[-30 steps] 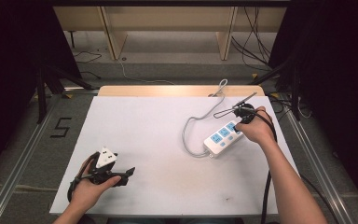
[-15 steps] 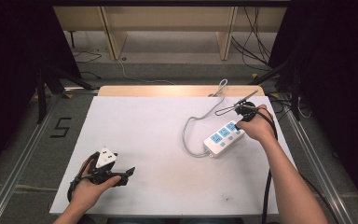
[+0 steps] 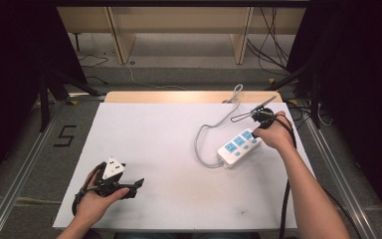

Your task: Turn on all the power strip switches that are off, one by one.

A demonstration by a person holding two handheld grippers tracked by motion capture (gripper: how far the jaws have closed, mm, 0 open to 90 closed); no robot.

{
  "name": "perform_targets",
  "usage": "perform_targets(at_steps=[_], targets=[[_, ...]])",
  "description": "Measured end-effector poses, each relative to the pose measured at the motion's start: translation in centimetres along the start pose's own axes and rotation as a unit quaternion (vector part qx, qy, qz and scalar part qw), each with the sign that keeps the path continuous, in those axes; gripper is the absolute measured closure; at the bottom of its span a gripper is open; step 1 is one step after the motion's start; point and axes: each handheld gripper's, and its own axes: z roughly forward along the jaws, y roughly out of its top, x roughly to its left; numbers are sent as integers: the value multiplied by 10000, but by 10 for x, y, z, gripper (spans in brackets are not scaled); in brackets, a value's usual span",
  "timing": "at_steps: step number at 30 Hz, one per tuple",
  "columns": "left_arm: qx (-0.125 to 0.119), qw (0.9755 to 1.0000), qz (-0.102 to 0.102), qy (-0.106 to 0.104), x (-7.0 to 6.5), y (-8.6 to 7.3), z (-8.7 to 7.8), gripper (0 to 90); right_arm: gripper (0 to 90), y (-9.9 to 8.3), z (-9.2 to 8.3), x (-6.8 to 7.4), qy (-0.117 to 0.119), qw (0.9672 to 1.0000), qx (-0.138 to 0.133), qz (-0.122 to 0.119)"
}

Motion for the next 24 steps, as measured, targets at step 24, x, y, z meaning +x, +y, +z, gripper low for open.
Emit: perform_targets(at_steps=[24], targets=[[4, 10000, 1, 1, 0, 0, 0, 167, 900, 3, 5, -4, -35, 9999, 113, 44]])
